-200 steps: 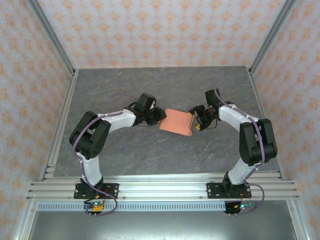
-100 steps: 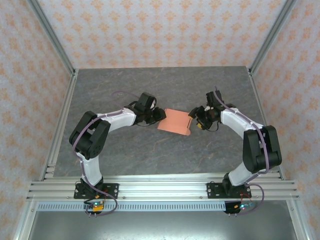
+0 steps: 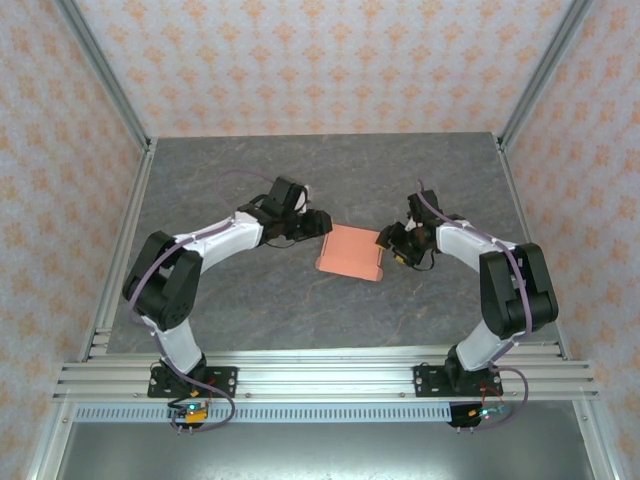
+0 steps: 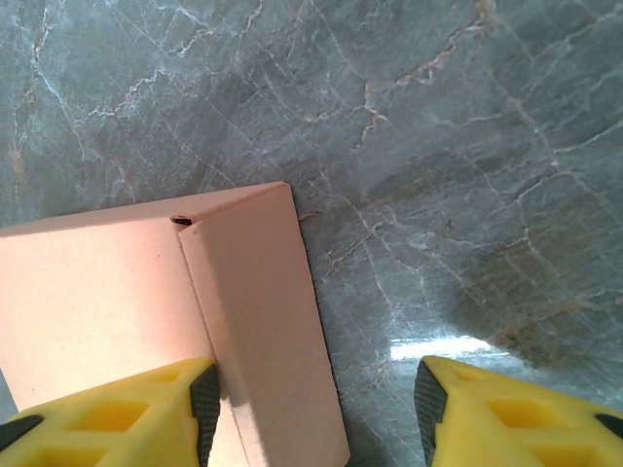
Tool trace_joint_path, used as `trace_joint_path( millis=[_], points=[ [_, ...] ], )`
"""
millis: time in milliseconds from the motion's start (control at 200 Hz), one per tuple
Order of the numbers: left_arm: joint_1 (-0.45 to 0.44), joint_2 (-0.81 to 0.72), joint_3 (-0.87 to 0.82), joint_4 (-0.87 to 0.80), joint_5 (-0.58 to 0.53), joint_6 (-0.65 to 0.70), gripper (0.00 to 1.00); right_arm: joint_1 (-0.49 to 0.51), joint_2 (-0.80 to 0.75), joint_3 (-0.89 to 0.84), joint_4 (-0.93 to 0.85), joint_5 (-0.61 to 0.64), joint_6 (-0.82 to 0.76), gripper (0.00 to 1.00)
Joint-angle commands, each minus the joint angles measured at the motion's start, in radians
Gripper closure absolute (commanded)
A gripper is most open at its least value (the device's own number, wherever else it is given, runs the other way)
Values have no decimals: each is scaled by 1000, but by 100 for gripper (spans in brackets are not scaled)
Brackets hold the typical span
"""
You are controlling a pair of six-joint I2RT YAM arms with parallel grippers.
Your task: Fold the paper box
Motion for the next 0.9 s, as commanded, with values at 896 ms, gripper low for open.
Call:
trace_joint_path(
  millis=[896],
  points=[
    [21,219,-121,165,73,49,78,-9,30,-124,263,-278,-61,28]
  ],
)
